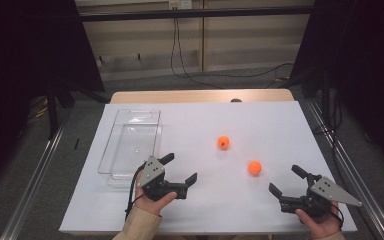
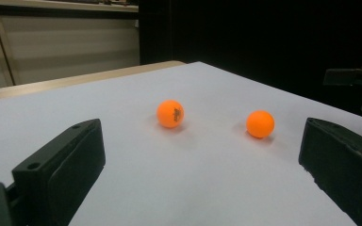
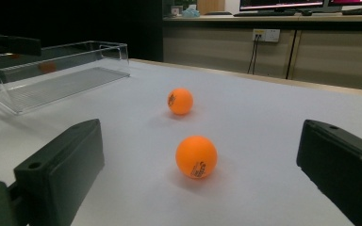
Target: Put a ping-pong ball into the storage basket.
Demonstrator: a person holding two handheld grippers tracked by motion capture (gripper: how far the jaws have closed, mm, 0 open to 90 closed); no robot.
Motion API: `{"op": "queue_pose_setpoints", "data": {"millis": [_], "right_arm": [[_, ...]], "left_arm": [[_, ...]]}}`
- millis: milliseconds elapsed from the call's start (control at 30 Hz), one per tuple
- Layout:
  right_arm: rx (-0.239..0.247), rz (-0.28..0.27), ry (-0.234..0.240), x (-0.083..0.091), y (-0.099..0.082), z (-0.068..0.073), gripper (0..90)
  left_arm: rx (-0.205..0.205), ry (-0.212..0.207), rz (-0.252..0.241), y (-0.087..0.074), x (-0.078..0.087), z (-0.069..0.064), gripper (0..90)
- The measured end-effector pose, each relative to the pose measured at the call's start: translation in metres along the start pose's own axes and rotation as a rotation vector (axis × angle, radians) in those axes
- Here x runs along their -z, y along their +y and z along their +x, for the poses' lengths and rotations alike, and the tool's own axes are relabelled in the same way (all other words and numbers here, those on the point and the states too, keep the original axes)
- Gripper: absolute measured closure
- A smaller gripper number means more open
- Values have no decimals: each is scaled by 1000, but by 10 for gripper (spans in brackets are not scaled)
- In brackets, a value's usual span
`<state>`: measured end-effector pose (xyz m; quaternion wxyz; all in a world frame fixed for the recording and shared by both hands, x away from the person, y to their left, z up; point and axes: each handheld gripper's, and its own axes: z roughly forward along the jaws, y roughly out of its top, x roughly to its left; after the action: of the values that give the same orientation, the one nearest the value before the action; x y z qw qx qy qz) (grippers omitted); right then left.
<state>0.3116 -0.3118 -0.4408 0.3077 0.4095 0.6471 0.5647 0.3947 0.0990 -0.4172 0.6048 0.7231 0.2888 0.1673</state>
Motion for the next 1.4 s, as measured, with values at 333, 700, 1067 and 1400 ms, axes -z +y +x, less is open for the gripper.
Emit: {"op": "queue_pose_setpoints", "data": {"millis": [333, 700, 1067, 1400], "right_arm": [[-6, -6, -5, 1, 0, 0, 8], [-6, -4, -3, 0, 0, 0, 8], [1, -1, 1, 0, 0, 0, 8], [5, -1, 7, 0, 0, 0, 8]], "left_arm": [[-9, -8, 17, 1, -10, -5, 11], [-19, -12, 32, 0, -19, -8, 14], [-10, -12, 39, -1, -28, -11, 17], [-14, -17, 43, -2, -36, -13, 18]]}}
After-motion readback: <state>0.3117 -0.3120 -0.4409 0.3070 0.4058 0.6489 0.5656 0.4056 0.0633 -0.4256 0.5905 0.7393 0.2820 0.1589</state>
